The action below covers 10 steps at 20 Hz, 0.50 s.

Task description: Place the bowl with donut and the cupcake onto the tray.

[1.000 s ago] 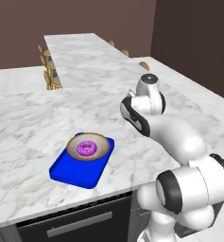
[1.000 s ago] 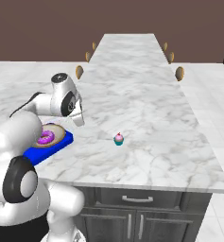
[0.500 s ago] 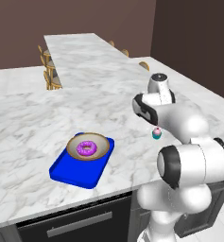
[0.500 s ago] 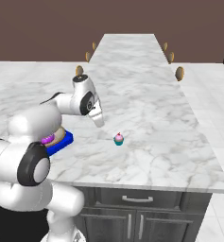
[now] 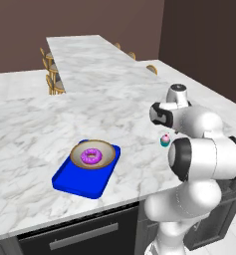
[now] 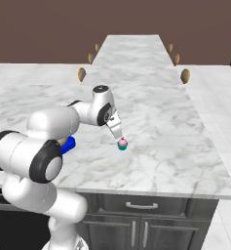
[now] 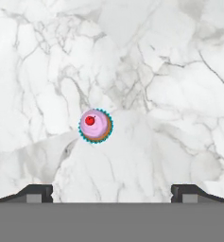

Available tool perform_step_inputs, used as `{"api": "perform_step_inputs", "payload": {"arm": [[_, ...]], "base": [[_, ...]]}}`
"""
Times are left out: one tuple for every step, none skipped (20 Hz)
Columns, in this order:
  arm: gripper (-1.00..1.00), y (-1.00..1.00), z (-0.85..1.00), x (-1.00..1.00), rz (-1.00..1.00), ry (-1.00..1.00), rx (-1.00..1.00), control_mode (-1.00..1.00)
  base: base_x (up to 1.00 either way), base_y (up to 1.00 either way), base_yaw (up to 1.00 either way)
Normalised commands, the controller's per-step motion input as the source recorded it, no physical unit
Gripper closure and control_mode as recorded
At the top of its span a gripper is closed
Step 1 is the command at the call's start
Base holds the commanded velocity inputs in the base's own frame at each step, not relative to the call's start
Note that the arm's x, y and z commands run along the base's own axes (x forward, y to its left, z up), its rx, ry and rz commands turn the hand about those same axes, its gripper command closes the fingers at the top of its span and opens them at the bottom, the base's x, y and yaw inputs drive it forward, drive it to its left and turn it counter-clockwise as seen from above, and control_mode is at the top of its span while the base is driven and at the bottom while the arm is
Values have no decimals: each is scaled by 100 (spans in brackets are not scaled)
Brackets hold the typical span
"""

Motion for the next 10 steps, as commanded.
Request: {"api": "perform_step_inputs", "payload": {"arm": [[-100, 0, -5, 0, 0, 0, 0, -100], [-100, -3, -7, 0, 0, 2, 0, -100], [-100, -8, -10, 0, 0, 3, 0, -100], [-100, -14, -16, 0, 0, 3, 0, -100], [-100, -14, -20, 0, 0, 3, 0, -100], [-100, -15, -30, 0, 0, 5, 0, -100], [-100, -16, -37, 0, 1, 5, 0, -100], [-100, -17, -35, 0, 1, 4, 0, -100], [-100, -17, -33, 0, 2, 3, 0, -100], [-100, -18, -30, 0, 2, 2, 0, -100]], "base": [[0, 0, 0], [0, 0, 0], [0, 0, 0], [0, 0, 0], [0, 0, 0], [0, 0, 0], [0, 0, 0], [0, 0, 0], [0, 0, 0], [0, 0, 0]]}}
